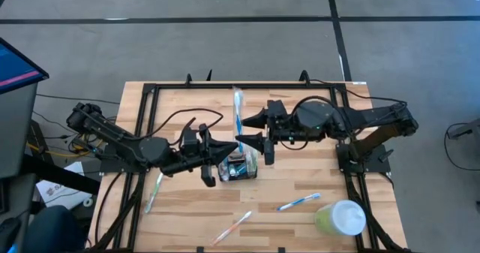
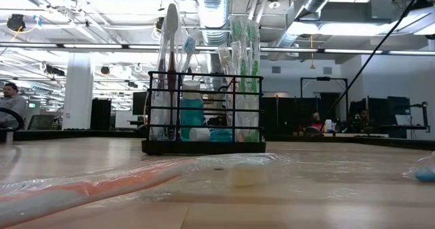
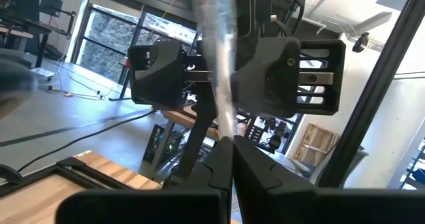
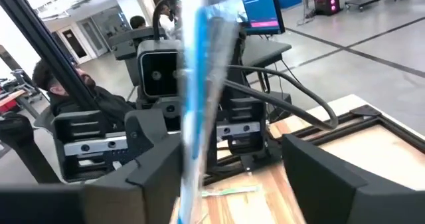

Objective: Pick & Place toothbrushing station
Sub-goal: Put the left blue toothbrush into the top left section of the mesh organizer

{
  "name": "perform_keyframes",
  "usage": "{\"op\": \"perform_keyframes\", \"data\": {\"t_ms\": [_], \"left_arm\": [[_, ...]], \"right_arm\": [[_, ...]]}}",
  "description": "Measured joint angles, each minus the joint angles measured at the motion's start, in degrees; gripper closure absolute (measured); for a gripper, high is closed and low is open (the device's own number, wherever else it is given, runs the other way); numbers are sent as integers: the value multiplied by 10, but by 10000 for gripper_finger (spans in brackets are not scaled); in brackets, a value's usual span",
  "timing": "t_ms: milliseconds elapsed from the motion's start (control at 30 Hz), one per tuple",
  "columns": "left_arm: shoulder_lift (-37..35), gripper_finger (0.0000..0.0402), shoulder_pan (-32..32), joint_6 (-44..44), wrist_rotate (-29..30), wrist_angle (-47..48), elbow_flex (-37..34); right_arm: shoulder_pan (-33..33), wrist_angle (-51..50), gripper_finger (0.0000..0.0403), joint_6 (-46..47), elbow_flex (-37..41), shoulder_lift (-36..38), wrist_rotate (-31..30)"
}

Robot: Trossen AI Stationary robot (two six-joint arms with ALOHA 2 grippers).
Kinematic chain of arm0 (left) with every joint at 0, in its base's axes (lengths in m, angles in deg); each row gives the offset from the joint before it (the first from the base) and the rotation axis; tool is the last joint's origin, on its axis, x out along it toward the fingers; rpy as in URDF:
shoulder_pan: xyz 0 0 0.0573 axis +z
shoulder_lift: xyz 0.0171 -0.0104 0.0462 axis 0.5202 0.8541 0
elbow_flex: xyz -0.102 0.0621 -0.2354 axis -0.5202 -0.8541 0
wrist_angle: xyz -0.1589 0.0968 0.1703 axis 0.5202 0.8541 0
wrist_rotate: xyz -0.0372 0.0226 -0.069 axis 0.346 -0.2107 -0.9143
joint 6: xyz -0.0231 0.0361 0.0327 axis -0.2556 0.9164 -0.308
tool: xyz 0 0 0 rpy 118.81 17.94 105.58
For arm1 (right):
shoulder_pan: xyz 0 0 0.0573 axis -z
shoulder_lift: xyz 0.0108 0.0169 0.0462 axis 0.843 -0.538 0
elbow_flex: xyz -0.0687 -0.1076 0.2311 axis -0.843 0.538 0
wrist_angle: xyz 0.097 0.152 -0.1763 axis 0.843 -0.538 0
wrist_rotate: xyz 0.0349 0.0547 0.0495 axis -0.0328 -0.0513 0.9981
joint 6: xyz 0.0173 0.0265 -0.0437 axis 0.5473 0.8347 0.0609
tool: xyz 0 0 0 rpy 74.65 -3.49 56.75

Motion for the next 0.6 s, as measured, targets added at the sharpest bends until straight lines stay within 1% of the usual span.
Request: {"op": "perform_keyframes", "data": {"t_ms": [67,133,200,300,333,367,500,600], "left_arm": [[0,401,0,0,0,0,0],[0,401,0,0,1,0,0],[0,401,1,0,1,2,0],[0,401,1,0,3,4,0],[1,401,1,0,3,4,0],[1,401,1,0,2,4,0],[1,397,1,-15,1,16,0],[-12,381,-8,-51,1,65,0]], "right_arm": [[0,0,193,0,0,0,0],[0,-1,233,0,0,0,0],[0,-4,283,-4,0,0,3],[0,-6,364,-15,0,0,25],[0,-6,380,-21,-1,0,29],[-1,-6,385,-26,-1,1,29],[0,-13,374,-28,-1,1,29],[0,-26,389,-30,0,1,29]]}}
